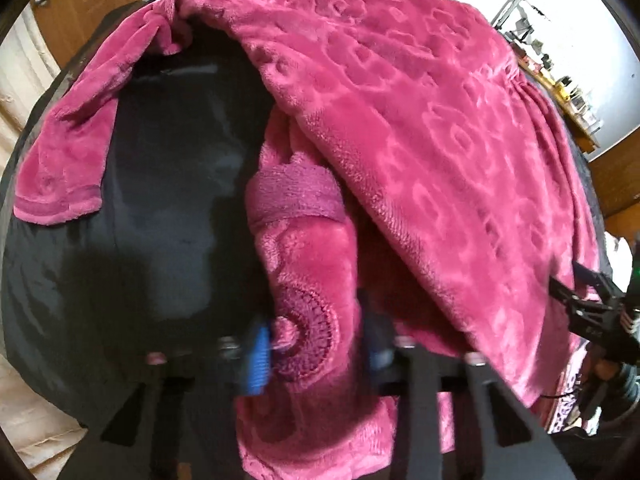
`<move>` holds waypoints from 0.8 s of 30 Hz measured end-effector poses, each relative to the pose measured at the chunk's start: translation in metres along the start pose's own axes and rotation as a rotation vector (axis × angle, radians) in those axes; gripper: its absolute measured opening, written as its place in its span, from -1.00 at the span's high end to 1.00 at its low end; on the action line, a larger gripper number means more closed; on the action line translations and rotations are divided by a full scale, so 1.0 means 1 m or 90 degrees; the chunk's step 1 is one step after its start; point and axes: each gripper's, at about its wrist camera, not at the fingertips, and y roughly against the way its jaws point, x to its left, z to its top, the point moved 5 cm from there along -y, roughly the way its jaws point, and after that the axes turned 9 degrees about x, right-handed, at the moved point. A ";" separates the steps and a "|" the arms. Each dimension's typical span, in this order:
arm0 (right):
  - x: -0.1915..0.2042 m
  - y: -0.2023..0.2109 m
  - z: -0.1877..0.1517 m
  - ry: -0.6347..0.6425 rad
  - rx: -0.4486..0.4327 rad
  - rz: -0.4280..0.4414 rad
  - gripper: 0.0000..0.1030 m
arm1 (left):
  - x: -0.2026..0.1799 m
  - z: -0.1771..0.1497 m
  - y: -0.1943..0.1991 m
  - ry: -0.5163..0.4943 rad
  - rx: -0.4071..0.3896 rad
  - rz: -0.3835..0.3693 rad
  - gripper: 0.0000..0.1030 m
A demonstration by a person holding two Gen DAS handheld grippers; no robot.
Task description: Fold clothes
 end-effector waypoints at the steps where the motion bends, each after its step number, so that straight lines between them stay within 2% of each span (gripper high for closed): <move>1: 0.004 -0.002 0.005 -0.003 0.000 -0.002 -0.84 | 0.001 0.000 0.006 0.005 -0.003 -0.015 0.58; 4: 0.006 -0.003 0.009 -0.019 -0.006 -0.004 -0.84 | 0.005 -0.005 0.030 0.034 -0.020 -0.086 0.66; 9: -0.003 -0.001 0.007 -0.044 -0.010 -0.015 -0.84 | 0.047 -0.041 0.079 0.154 -0.063 -0.283 0.70; 12: -0.009 -0.001 0.002 -0.044 -0.009 -0.013 -0.84 | 0.097 -0.068 0.057 0.262 -0.039 -0.342 0.70; 14: -0.008 -0.001 0.003 -0.042 -0.008 -0.011 -0.84 | 0.107 -0.080 0.038 0.287 -0.020 -0.334 0.70; 18: -0.011 0.005 -0.001 -0.034 -0.008 -0.011 -0.84 | 0.101 -0.086 0.021 0.262 -0.003 -0.287 0.70; 20: -0.018 0.012 -0.007 -0.032 -0.016 -0.012 -0.84 | 0.095 -0.082 0.024 0.218 -0.004 -0.228 0.64; 21: -0.022 0.015 -0.011 -0.034 -0.019 -0.012 -0.84 | 0.092 -0.081 0.026 0.195 -0.001 -0.194 0.53; 24: -0.043 0.018 -0.025 -0.049 -0.016 -0.008 -0.84 | 0.091 -0.076 0.026 0.113 0.015 -0.055 0.32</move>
